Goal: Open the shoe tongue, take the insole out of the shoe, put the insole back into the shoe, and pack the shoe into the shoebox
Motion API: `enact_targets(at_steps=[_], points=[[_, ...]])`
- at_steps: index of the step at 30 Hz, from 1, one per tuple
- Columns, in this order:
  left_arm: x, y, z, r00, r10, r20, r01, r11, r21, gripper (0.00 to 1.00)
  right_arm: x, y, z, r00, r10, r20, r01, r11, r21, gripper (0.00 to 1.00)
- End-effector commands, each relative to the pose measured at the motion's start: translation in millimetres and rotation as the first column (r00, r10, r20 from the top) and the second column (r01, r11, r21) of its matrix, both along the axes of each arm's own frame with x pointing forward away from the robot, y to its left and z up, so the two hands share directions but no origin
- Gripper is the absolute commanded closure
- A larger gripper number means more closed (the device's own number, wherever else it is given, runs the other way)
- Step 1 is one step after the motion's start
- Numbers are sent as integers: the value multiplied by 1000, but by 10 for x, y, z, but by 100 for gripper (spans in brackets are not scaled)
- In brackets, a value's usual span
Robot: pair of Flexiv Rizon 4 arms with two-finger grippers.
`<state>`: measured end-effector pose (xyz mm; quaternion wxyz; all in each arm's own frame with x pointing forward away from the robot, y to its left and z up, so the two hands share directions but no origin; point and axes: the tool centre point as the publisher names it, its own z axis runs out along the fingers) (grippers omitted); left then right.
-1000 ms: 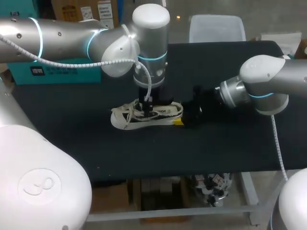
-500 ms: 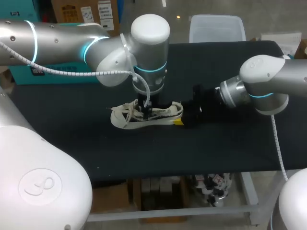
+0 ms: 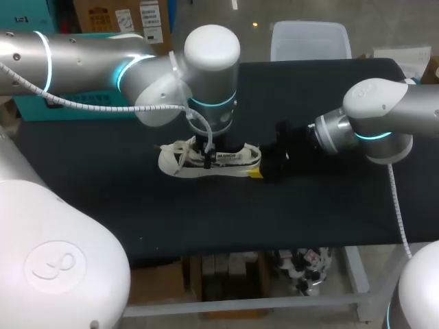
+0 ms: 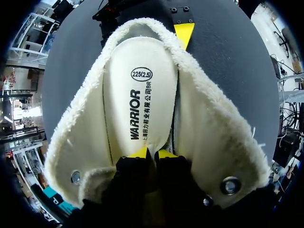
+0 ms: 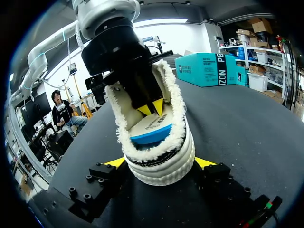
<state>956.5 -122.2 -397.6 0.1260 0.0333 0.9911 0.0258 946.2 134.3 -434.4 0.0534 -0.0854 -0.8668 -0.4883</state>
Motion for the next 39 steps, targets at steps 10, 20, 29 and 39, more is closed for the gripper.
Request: enact_targets(at_steps=[10,20,29,39], points=[[232,31,-367,999,-37,36,40,997,-70,100,6,-8,-133,1000,10,-4,-10,1000,5,100],[227,-83,0,998,-57,38,62,986,-157,100,6,-8,-133,1000,10,-4,-10,1000,5,100],[235,-166,305,994,-110,-11,104,959,-263,100,6,-8,-133,1000,10,-4,-10,1000,5,100],[181,-227,433,983,-175,-53,149,936,-318,100,6,-8,-133,1000,10,-4,-10,1000,5,100]])
